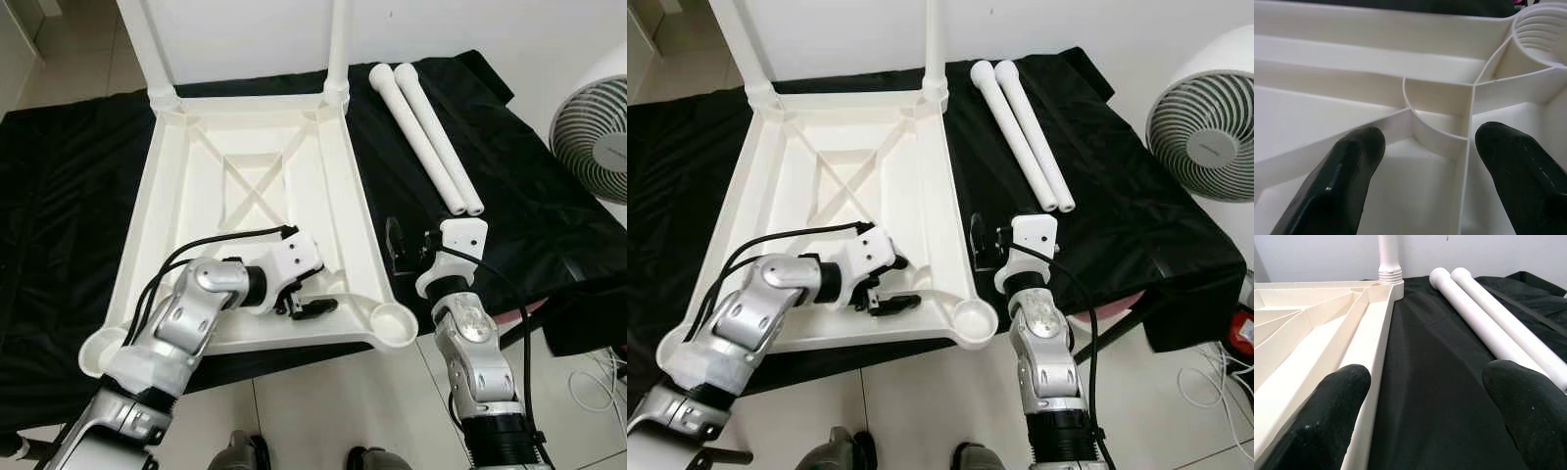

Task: Building children table

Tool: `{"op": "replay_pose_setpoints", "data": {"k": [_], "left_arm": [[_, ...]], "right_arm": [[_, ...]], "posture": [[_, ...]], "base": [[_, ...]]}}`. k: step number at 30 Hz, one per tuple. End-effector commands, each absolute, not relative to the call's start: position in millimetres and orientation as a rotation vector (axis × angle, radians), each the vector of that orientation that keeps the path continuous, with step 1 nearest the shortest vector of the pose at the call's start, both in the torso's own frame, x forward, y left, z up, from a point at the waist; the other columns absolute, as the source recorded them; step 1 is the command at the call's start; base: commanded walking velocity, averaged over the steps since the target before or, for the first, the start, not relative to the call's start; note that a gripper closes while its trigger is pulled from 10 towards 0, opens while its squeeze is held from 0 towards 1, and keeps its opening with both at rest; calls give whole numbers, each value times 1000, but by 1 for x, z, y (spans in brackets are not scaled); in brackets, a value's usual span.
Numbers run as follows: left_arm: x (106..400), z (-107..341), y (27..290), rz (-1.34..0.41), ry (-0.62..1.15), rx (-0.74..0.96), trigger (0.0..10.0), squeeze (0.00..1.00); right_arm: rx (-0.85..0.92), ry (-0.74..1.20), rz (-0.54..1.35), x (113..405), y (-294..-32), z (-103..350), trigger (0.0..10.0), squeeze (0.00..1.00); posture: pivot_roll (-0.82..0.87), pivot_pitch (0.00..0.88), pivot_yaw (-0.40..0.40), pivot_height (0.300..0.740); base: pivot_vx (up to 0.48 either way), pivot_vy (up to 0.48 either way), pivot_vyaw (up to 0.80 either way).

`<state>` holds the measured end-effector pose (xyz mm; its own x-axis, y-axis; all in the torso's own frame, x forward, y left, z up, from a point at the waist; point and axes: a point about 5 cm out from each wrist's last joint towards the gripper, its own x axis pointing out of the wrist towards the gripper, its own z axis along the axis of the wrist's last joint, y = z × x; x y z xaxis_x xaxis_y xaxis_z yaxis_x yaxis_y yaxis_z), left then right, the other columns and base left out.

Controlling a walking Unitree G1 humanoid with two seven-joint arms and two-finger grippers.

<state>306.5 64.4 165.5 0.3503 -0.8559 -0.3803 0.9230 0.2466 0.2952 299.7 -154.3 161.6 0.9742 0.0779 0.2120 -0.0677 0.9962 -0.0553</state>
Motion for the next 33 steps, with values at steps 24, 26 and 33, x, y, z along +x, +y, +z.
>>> {"op": "replay_pose_setpoints", "data": {"k": [24,26,33], "left_arm": [[333,190,71,-919,-41,543,10000,0],[331,189,74,-946,-40,553,10000,0],[321,181,85,-1005,14,528,10000,0]], "right_arm": [[-51,-255,42,312,-159,170,10000,0],[-52,-254,48,311,-158,170,10000,0],[-56,-250,62,311,-157,168,10000,0]], "posture": [[-87,119,59,740],[-80,120,56,740],[-78,121,51,740]], "base": [[0,0,0],[0,0,0],[0,0,0]]}}
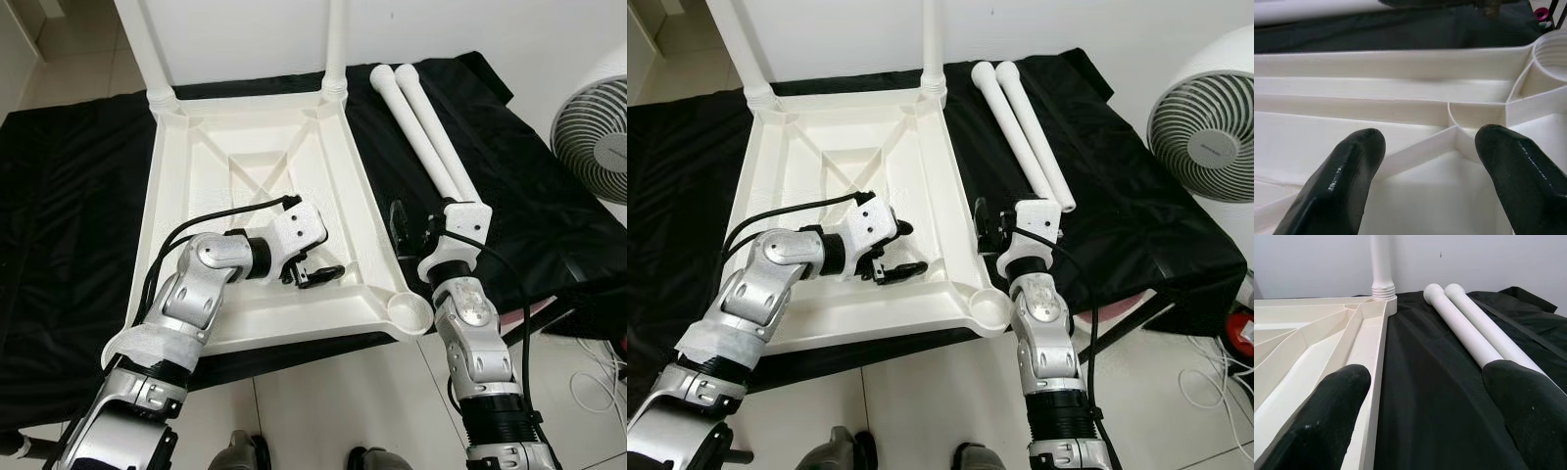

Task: Building children table

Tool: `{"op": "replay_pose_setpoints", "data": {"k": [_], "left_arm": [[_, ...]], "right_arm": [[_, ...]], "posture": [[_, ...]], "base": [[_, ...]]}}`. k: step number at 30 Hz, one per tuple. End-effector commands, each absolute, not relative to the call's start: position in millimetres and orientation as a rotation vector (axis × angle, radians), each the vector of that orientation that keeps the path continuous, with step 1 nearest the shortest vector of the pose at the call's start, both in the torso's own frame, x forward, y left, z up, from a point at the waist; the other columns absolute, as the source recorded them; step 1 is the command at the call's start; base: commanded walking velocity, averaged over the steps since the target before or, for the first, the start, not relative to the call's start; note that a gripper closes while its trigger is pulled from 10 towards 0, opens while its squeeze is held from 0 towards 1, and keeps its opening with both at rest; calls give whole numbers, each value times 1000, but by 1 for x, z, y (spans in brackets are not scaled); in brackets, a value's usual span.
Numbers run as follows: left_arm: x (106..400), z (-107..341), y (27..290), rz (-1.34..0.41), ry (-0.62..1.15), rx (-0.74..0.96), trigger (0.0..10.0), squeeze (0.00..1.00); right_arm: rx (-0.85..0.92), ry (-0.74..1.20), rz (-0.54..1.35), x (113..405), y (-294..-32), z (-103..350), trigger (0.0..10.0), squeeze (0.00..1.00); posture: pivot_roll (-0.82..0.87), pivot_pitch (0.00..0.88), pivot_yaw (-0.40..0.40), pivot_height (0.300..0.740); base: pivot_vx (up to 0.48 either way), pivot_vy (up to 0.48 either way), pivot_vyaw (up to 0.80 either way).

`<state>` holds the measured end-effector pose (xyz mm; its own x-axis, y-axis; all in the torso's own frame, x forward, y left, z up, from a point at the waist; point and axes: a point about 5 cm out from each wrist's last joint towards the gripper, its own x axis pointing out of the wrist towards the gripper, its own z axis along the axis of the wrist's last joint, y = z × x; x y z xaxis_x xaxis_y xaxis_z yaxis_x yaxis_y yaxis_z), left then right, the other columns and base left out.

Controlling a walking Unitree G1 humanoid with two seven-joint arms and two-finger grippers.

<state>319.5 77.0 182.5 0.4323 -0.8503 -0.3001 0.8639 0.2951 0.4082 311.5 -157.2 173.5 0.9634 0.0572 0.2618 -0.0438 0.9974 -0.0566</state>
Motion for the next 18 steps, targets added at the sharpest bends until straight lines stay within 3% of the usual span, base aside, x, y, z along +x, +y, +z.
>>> {"op": "replay_pose_setpoints", "data": {"k": [1,4,13,18], "left_arm": [[321,181,85,-1005,14,528,10000,0],[311,177,87,-1059,45,462,10000,0],[292,162,84,-1155,91,477,10000,0],[298,152,85,-1093,117,554,10000,0]], "right_arm": [[-56,-250,62,311,-157,168,10000,0],[-64,-243,72,311,-157,167,10000,0],[-79,-236,85,311,-158,165,10000,0],[-84,-236,89,312,-159,166,10000,0]], "posture": [[-78,121,51,740],[-75,121,44,740],[-77,125,34,740],[-77,127,34,740]], "base": [[0,0,0],[0,0,0],[0,0,0],[0,0,0]]}}
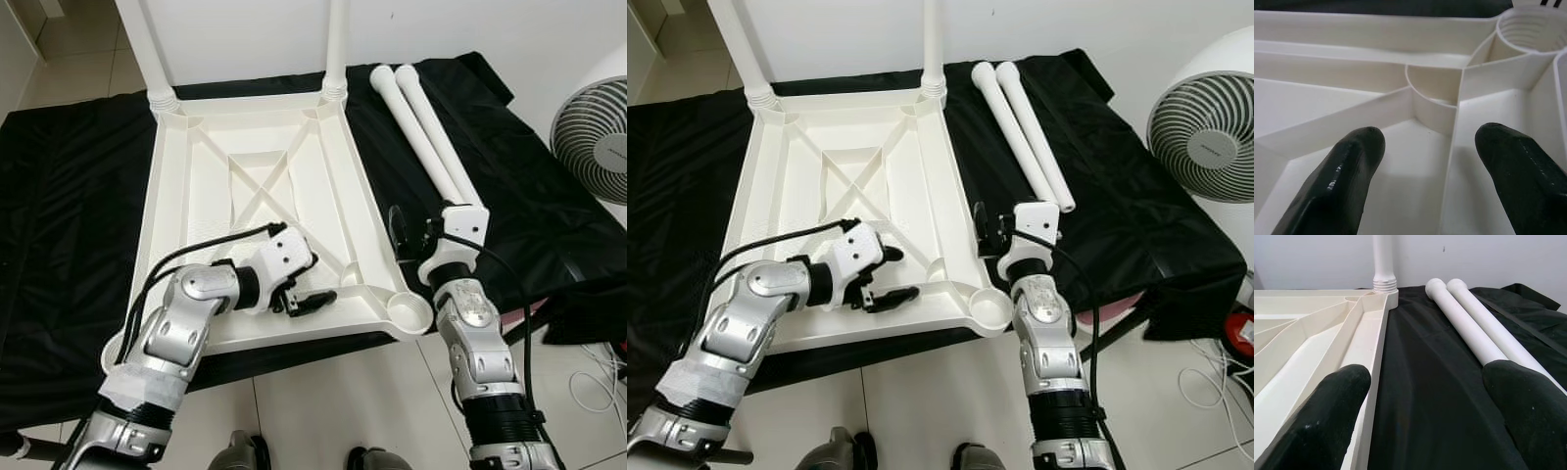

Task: Building children table

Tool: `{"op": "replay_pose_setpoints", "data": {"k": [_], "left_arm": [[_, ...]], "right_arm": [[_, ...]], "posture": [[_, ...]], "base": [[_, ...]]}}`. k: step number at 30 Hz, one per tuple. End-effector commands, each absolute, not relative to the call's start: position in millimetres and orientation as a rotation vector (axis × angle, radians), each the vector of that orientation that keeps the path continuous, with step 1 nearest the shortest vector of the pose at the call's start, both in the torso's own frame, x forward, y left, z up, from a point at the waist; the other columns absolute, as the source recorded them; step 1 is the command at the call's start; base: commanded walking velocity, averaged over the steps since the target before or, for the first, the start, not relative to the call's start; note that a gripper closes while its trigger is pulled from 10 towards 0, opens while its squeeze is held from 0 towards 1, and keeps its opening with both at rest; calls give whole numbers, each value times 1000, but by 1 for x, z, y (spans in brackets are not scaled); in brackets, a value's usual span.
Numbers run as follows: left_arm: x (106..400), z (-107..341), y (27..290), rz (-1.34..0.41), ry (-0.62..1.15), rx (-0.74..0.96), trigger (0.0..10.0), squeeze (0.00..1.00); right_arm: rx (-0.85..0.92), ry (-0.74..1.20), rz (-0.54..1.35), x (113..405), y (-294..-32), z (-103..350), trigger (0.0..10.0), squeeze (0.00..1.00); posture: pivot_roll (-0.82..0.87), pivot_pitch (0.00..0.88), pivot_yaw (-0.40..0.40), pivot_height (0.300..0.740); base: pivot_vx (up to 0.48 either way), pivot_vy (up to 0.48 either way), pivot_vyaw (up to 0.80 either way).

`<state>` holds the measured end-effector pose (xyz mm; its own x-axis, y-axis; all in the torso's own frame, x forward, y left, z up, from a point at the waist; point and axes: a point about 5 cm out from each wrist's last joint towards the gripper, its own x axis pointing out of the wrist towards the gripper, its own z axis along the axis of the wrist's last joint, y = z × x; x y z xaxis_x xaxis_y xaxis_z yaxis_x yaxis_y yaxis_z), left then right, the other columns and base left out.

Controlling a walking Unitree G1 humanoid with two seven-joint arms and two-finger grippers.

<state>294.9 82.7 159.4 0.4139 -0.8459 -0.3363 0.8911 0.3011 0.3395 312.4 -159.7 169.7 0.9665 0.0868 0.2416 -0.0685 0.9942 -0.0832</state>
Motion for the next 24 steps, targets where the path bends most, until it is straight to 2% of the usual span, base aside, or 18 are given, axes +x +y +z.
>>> {"op": "replay_pose_setpoints", "data": {"k": [1,5,9,19,24], "left_arm": [[298,152,85,-1093,117,554,10000,0],[310,144,86,-983,137,630,10000,0],[326,155,83,-843,103,570,10000,0],[338,165,81,-785,77,549,10000,0],[356,172,91,-686,64,586,10000,0]], "right_arm": [[-84,-236,89,312,-159,166,10000,0],[-89,-239,83,312,-161,167,10000,0],[-88,-238,75,311,-162,167,10000,0],[-84,-240,72,310,-162,167,10000,0],[-78,-246,67,310,-161,169,10000,0]], "posture": [[-77,127,34,740],[-84,134,34,740],[-93,140,36,740],[-98,140,41,740],[-103,139,45,740]], "base": [[0,0,0],[0,0,0],[0,0,0],[0,0,0],[0,0,0]]}}
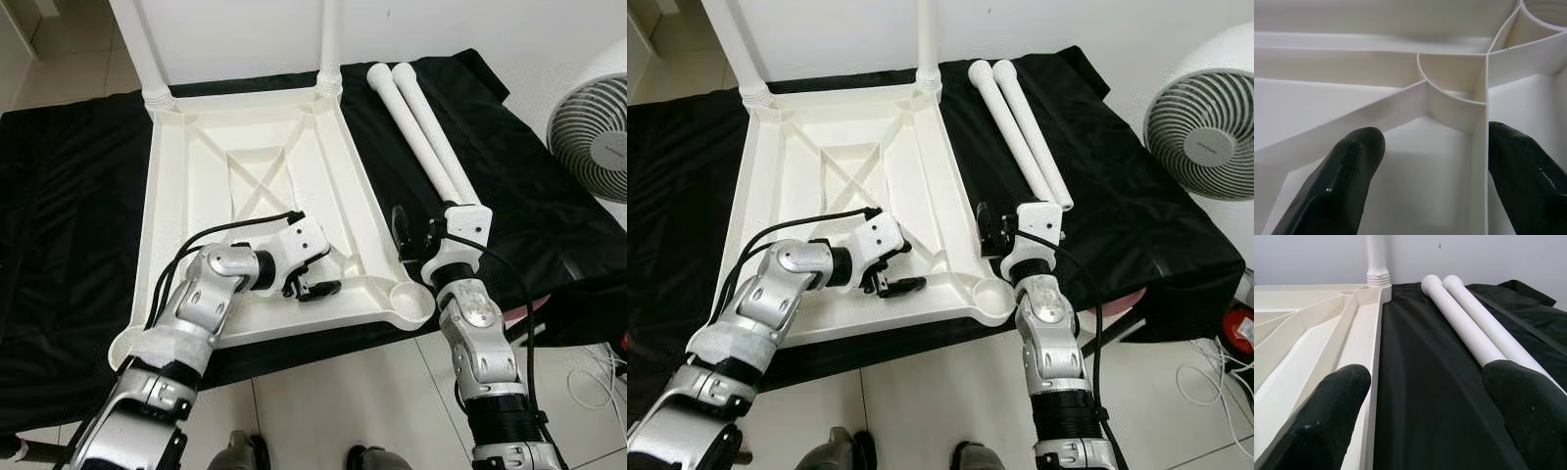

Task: Building children table

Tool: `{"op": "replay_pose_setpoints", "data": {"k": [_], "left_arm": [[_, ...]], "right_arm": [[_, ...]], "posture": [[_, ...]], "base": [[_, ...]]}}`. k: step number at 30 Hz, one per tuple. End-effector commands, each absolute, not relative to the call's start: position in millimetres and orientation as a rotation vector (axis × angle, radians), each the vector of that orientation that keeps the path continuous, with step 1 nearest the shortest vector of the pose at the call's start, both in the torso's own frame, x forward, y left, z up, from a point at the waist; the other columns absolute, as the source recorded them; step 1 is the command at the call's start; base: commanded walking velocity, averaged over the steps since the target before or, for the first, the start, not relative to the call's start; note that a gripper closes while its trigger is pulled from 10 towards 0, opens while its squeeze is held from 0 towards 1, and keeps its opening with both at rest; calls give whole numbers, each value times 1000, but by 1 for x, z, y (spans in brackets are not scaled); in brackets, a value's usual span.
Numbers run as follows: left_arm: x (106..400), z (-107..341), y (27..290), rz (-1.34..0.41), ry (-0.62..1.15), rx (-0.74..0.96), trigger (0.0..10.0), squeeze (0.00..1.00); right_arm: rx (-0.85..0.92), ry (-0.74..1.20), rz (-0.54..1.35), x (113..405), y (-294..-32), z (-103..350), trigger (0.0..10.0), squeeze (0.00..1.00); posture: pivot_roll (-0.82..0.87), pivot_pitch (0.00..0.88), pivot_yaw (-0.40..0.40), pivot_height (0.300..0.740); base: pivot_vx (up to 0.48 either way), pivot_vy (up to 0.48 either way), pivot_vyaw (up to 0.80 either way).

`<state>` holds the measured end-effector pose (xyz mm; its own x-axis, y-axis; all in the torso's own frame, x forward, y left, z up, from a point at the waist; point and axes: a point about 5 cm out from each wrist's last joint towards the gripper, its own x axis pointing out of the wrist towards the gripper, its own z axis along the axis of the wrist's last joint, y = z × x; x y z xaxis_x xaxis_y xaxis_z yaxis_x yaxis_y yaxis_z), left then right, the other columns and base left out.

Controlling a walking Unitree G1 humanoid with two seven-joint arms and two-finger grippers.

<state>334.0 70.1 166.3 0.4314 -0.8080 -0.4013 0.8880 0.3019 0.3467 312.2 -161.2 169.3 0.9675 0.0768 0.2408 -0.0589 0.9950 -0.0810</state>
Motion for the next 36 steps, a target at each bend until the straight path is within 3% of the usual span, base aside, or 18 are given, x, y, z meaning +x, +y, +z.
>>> {"op": "replay_pose_setpoints", "data": {"k": [1,18,22,26,30,36], "left_arm": [[356,172,91,-686,64,586,10000,0],[373,185,106,-575,36,600,10000,0],[365,191,98,-673,7,557,10000,0],[335,202,80,-957,-61,433,10000,0],[313,210,70,-1119,-87,326,10000,0],[327,223,70,-934,-133,195,10000,0]], "right_arm": [[-78,-246,67,310,-161,169,10000,0],[-75,-243,65,307,-160,167,10000,0],[-78,-241,66,308,-160,168,10000,0],[-89,-237,46,314,-167,170,10000,0],[-124,-214,-21,329,-181,176,10000,0],[-160,-198,-109,352,-193,189,10000,0]], "posture": [[-103,139,45,740],[-105,144,51,740],[-109,151,52,740],[-106,151,52,740],[-106,151,52,740],[-89,177,62,740]], "base": [[0,0,0],[0,0,0],[0,0,0],[0,0,0],[0,0,0],[0,0,0]]}}
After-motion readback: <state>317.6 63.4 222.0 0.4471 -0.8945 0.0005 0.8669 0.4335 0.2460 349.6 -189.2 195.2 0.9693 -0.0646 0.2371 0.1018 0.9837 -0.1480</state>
